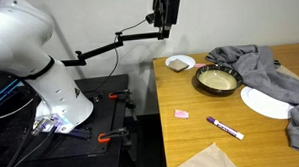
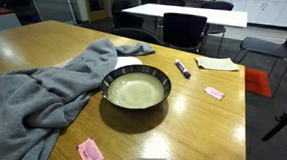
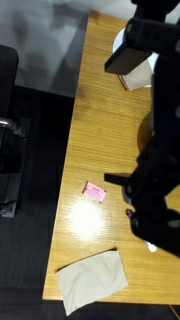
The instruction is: Slide the bowl towards you
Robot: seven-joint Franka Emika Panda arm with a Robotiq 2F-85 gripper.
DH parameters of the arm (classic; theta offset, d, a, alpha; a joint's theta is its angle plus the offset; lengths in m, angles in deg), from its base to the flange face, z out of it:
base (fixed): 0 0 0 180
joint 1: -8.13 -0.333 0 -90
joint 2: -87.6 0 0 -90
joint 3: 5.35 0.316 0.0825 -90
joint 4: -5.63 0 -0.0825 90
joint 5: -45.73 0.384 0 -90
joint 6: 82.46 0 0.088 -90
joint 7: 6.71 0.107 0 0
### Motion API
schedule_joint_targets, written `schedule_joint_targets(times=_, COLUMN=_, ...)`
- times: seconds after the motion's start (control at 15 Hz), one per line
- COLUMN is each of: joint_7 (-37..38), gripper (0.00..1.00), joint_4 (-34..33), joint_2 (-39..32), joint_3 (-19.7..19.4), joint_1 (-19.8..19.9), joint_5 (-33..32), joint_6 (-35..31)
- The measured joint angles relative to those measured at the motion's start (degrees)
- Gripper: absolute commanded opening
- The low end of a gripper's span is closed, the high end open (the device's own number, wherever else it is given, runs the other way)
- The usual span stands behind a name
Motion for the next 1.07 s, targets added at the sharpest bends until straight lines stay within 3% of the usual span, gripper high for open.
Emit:
schedule_joint_targets(times=0.6, joint_7=0.0, gripper=1.00, joint_4=0.2, joint_2=0.0, joint_3=0.0, joint_1=0.1, joint_5=-0.2, joint_6=-1.0)
schedule_joint_targets(times=1.07, joint_7=3.4, gripper=1.00, joint_4=1.2, joint_2=-3.6, joint_3=0.0, joint_1=0.6, joint_5=-0.7, joint_6=-14.4)
